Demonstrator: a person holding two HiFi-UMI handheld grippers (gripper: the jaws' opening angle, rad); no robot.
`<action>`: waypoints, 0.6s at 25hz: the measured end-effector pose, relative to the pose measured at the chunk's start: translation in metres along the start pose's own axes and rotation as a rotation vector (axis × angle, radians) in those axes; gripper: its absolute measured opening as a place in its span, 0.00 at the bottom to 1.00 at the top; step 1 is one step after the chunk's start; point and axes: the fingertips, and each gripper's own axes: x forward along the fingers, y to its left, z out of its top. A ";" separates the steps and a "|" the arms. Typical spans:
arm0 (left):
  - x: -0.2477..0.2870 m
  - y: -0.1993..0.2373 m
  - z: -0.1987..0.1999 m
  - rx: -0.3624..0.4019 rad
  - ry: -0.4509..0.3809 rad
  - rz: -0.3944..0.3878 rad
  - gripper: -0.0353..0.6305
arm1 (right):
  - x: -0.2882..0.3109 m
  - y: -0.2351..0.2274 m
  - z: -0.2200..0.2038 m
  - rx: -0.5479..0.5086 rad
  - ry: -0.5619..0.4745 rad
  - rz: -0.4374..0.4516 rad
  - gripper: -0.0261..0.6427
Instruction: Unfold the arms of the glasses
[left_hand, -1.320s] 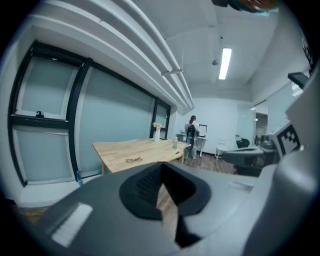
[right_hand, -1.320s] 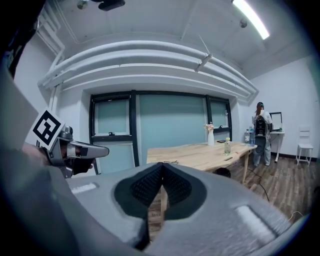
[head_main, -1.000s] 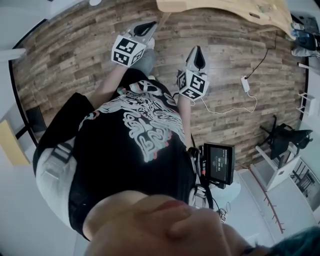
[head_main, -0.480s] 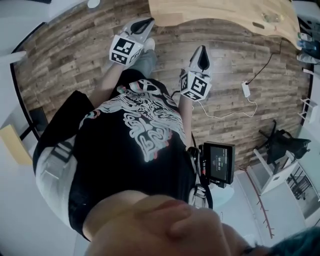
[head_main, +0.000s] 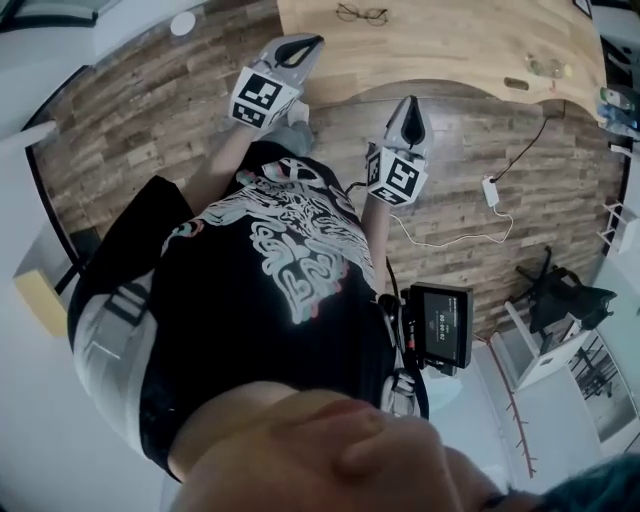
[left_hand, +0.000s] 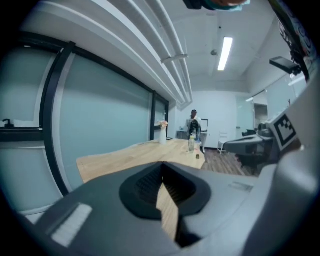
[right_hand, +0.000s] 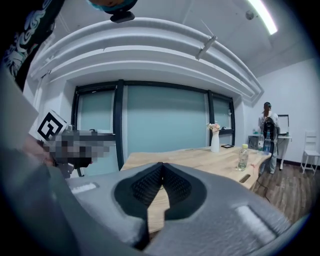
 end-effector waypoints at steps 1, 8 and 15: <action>0.008 0.008 0.001 -0.001 0.001 -0.002 0.04 | 0.010 0.000 0.000 -0.013 0.006 0.006 0.04; 0.044 0.043 0.004 0.005 -0.002 -0.040 0.04 | 0.061 0.007 0.010 -0.093 0.018 0.053 0.04; 0.066 0.058 0.007 0.004 -0.006 -0.026 0.04 | 0.087 -0.005 0.010 -0.139 0.041 0.049 0.04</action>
